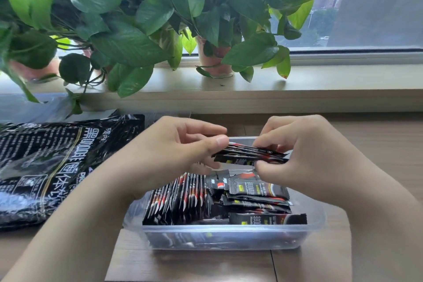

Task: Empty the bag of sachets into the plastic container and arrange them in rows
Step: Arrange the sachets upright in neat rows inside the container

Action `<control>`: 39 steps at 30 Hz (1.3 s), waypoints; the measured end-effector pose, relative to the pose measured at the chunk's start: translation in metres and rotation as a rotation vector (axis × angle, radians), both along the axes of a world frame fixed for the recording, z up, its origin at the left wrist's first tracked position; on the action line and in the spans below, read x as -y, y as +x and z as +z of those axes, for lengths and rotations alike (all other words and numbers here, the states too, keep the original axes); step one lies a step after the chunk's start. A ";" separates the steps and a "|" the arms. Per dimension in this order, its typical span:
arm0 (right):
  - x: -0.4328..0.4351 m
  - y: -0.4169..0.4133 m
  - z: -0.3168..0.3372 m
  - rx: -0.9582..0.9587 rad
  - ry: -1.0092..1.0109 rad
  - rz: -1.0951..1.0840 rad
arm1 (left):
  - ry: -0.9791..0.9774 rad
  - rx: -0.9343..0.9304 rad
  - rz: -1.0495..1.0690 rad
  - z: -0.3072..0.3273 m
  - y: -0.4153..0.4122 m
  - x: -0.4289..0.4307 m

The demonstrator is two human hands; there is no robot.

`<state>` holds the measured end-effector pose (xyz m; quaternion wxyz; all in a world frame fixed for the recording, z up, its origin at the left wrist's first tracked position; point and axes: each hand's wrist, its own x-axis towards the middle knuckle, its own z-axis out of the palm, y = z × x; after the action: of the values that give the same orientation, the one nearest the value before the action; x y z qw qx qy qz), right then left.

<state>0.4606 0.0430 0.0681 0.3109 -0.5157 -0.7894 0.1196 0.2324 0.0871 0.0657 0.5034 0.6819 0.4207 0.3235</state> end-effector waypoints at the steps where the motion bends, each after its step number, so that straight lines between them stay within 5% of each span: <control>1: 0.000 0.004 0.001 0.004 0.001 -0.013 | 0.026 -0.002 0.045 0.001 -0.002 -0.002; 5: 0.002 0.021 0.005 0.007 -0.003 -0.080 | 0.097 -0.087 0.129 0.007 -0.012 -0.015; 12: 0.003 0.045 0.007 -0.029 -0.007 -0.159 | 0.309 -0.696 -0.113 0.005 0.019 -0.031; 19: 0.001 0.049 0.008 -0.066 0.006 -0.143 | 0.334 -0.911 -0.333 -0.007 0.048 -0.036; 33: 0.001 0.056 0.006 -0.083 0.058 -0.122 | 0.388 -0.995 -0.353 -0.005 0.056 -0.029; 39: 0.005 0.063 0.008 -0.117 0.130 -0.121 | 0.353 -0.987 -0.186 0.002 0.053 -0.025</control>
<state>0.5240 0.0376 0.0763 0.3959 -0.5335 -0.7432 0.0792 0.2851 0.1125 0.0682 0.1496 0.8618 0.4844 -0.0158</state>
